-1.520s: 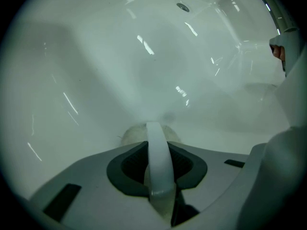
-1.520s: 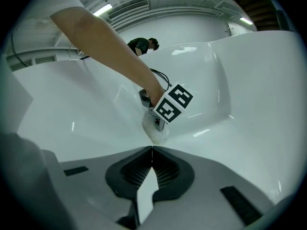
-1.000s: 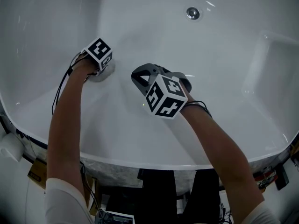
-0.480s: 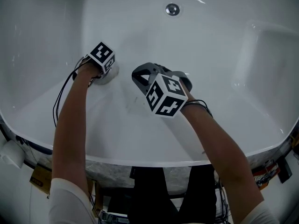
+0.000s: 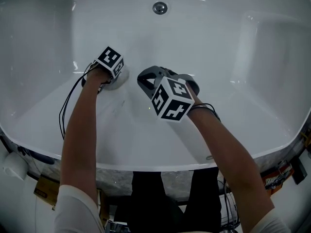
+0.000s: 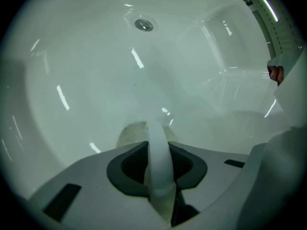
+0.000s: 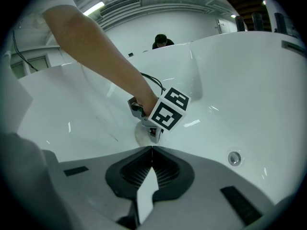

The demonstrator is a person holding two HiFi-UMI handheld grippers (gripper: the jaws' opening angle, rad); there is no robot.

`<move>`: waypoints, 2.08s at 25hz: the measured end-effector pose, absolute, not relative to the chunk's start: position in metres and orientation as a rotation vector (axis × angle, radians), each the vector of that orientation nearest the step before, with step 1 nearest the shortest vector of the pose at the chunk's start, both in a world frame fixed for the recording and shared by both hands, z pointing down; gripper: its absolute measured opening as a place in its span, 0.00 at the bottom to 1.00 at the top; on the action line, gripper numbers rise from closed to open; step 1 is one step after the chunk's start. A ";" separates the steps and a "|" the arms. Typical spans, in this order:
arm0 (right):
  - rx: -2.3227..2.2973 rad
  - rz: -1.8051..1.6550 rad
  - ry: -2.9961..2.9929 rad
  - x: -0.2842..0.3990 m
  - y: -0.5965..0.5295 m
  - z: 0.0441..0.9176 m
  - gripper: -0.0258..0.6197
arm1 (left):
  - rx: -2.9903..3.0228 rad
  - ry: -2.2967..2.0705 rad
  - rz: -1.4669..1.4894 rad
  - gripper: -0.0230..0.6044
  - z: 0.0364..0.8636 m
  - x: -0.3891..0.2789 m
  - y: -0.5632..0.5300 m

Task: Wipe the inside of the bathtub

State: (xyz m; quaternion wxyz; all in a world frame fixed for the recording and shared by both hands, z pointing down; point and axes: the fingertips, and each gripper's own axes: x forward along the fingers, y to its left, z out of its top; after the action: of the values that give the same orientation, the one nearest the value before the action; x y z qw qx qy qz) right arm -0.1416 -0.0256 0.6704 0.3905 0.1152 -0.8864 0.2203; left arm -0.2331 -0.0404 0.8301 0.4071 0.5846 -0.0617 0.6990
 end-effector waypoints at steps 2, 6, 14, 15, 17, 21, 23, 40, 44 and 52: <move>0.291 0.563 -2.245 -0.130 -0.021 0.671 0.07 | 1.470 -0.157 1.739 0.19 0.830 -0.219 -0.036; 0.298 0.572 -2.224 -0.103 -0.013 0.672 0.07 | 1.478 -0.142 1.716 0.19 0.829 -0.186 -0.025; 0.329 0.577 -2.206 -0.052 0.002 0.660 0.07 | 1.496 -0.114 1.714 0.19 0.823 -0.128 -0.005; 0.327 0.574 -2.204 -0.044 0.007 0.658 0.07 | 1.497 -0.112 1.716 0.19 0.822 -0.118 0.000; 0.320 0.566 -2.199 -0.035 0.014 0.657 0.07 | 1.500 -0.109 1.721 0.19 0.823 -0.109 0.005; 0.332 0.559 -2.185 -0.021 0.021 0.654 0.07 | 1.512 -0.110 1.729 0.19 0.822 -0.102 0.007; 0.340 0.563 -2.177 -0.008 0.027 0.653 0.07 | 1.515 -0.109 1.734 0.19 0.820 -0.093 0.011; 0.476 0.629 -2.101 0.128 0.055 0.662 0.07 | 1.563 -0.088 1.711 0.19 0.818 0.029 0.042; 0.498 0.644 -2.088 0.153 0.066 0.662 0.07 | 1.569 -0.081 1.715 0.19 0.816 0.048 0.050; 0.503 0.664 -2.100 0.173 0.078 0.662 0.07 | 1.567 -0.070 1.723 0.19 0.818 0.078 0.060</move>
State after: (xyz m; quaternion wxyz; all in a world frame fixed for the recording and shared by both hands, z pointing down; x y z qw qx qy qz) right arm 0.1727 0.0783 0.6622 0.4272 0.2014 -0.8405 0.2657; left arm 0.0782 0.0603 0.8178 0.3946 0.6181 -0.0277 0.6793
